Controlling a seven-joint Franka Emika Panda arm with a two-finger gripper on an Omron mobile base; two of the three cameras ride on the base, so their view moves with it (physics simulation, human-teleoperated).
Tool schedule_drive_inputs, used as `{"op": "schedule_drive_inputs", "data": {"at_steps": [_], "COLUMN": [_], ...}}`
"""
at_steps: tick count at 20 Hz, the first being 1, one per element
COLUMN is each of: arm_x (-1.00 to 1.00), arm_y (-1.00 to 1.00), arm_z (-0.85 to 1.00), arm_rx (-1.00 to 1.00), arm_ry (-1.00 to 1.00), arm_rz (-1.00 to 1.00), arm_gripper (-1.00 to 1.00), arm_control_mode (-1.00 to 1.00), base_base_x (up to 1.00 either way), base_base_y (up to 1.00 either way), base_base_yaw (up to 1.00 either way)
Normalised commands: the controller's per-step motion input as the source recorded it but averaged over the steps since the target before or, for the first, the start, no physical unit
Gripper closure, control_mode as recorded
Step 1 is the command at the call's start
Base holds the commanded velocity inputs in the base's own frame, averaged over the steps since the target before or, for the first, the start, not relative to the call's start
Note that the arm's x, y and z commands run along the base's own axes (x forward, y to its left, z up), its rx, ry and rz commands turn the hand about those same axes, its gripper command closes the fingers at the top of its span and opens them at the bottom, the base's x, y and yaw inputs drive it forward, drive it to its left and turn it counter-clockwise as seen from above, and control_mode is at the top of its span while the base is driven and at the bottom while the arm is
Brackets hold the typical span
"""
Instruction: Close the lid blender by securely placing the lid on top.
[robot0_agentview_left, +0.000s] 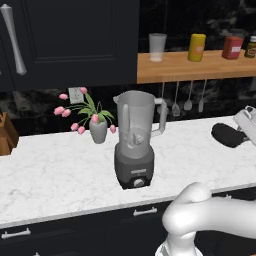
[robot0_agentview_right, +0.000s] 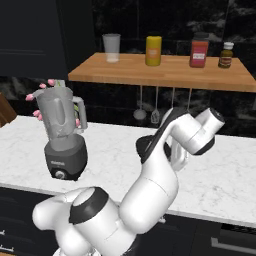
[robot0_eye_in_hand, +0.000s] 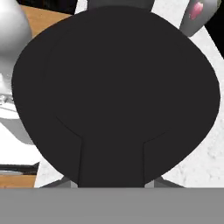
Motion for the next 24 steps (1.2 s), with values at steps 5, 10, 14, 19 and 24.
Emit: {"op": "schedule_drive_inputs", "data": {"at_steps": [5,10,14,19,24], "arm_x": [-0.02,-0.01,0.00,0.00,0.00], "arm_y": [0.93,1.00,1.00,1.00,1.00], "arm_z": [1.00,1.00,1.00,1.00,0.88], "arm_rx": [0.20,0.15,0.11,0.03,-0.04], "arm_ry": [0.00,0.00,0.00,0.00,0.04], "arm_rz": [-0.07,-0.05,-0.06,-0.06,-0.01], "arm_gripper": [1.00,1.00,1.00,1.00,1.00], "arm_control_mode": [-1.00,-1.00,-1.00,-1.00,-1.00], "base_base_x": [0.00,0.00,0.00,0.00,0.00], "base_base_y": [0.00,0.00,0.00,0.00,0.00], "base_base_yaw": [0.00,0.00,0.00,0.00,0.00]}}
